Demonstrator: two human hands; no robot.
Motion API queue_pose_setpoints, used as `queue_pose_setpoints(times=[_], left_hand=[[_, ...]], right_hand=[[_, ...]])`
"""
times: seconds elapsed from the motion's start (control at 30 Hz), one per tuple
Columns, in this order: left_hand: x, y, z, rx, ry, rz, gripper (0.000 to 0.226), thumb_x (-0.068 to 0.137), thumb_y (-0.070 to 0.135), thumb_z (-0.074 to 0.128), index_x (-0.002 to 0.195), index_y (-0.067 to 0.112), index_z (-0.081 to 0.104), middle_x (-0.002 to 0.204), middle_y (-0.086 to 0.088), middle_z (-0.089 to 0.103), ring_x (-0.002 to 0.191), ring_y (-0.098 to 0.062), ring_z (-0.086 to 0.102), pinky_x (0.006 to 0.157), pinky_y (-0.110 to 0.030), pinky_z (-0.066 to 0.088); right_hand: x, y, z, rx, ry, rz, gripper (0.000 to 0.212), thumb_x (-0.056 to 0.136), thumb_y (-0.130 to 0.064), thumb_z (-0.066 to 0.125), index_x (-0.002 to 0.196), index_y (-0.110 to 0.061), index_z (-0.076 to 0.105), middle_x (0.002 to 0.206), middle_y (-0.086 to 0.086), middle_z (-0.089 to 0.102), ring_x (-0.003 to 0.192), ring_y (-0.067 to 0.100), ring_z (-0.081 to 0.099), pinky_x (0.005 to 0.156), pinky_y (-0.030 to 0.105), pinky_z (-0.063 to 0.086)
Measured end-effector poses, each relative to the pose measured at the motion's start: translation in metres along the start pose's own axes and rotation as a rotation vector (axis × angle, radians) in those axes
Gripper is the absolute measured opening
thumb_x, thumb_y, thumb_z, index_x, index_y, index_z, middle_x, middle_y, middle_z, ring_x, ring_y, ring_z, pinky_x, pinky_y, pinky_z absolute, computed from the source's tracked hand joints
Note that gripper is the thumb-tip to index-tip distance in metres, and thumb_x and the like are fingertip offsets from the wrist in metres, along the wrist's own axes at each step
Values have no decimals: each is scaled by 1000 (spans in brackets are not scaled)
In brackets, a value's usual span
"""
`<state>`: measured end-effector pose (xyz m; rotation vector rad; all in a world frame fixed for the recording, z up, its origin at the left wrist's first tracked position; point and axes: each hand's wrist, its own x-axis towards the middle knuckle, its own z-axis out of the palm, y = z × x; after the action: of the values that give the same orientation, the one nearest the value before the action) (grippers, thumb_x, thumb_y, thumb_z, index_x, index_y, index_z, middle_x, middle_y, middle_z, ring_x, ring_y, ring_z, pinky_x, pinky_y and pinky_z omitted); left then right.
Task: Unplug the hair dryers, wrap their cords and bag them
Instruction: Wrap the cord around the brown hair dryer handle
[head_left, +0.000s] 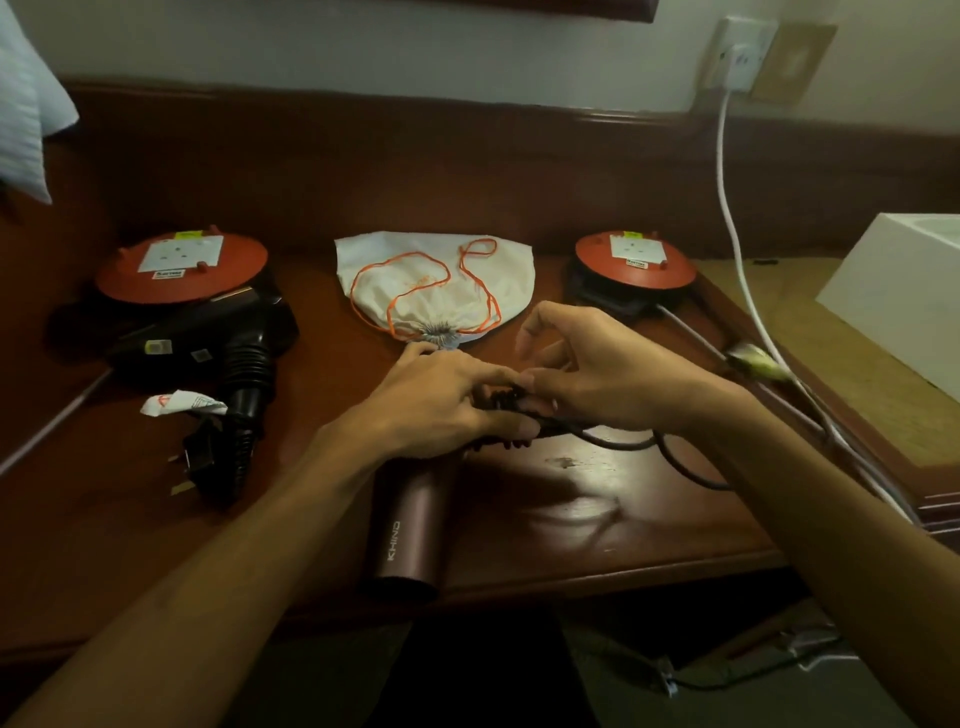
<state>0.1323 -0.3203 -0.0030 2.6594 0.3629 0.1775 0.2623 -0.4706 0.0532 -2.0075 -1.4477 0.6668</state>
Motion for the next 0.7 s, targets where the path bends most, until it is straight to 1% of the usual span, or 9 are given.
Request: queue_pose_setpoints(times=[0.1,0.17,0.23,0.3,0.37,0.47,0.57,0.63,0.7], left_hand=[[-1,-4,0,-78,73,31,43,85,72,60,122,52,67,69,35,59,83,11,53,101,-41,33],[-2,-6,-1,-119,73,44,37,86,68,63,120,54,68,71,44,60,82,22,53,94,-37,37],[-3,-10,-1,-175,83,38,36,83,72,60,115,57,69,80,30,71,87,12,63,98,-40,47],[-2,-16,0,-297,74,17,43,81,75,60,116,52,72,84,13,76,85,-5,72,93,-48,55],[-2,-19,2,-394,59,11,47,81,75,59,115,45,75,90,8,78,84,-13,74,89,-54,57],[-1,-14,2,-355,47,19,45,82,74,61,111,45,77,93,12,79,86,-8,73,89,-50,59],[0,-11,2,-341,45,29,36,85,70,66,108,44,78,86,12,79,81,-3,74,88,-44,60],[-1,-10,2,-368,46,42,34,85,66,69,107,42,79,84,11,79,78,-4,75,87,-42,61],[-3,-12,2,-435,70,32,32,85,62,72,106,39,80,85,9,79,78,-8,76,86,-44,61]], right_hand=[[-13,2,8,-67,46,34,6,100,-14,58,105,-14,62,75,4,74,54,2,62,49,15,44],[-23,7,17,-89,117,23,8,101,-14,57,103,-14,64,76,1,73,53,-2,60,48,13,40],[-35,10,27,-78,163,-3,13,101,-15,56,108,-18,65,81,-2,73,57,-3,60,52,15,39],[-43,14,35,-44,181,-28,22,101,-14,55,118,-22,67,85,-4,71,57,-2,60,52,12,38],[-51,19,41,24,199,-52,28,101,-11,54,124,-22,67,85,-4,69,59,0,60,53,12,40],[-58,26,46,14,221,-89,35,101,-10,56,128,-27,68,85,-8,70,64,1,60,58,15,42],[-62,31,47,26,210,-132,38,100,-4,56,131,-22,67,90,-11,69,70,1,62,63,16,45],[-66,33,50,29,186,-156,43,100,0,53,137,-21,63,99,-8,69,74,10,64,67,23,51],[-69,34,59,42,221,-179,47,100,1,51,140,-23,58,107,-6,69,79,19,66,68,30,55]])
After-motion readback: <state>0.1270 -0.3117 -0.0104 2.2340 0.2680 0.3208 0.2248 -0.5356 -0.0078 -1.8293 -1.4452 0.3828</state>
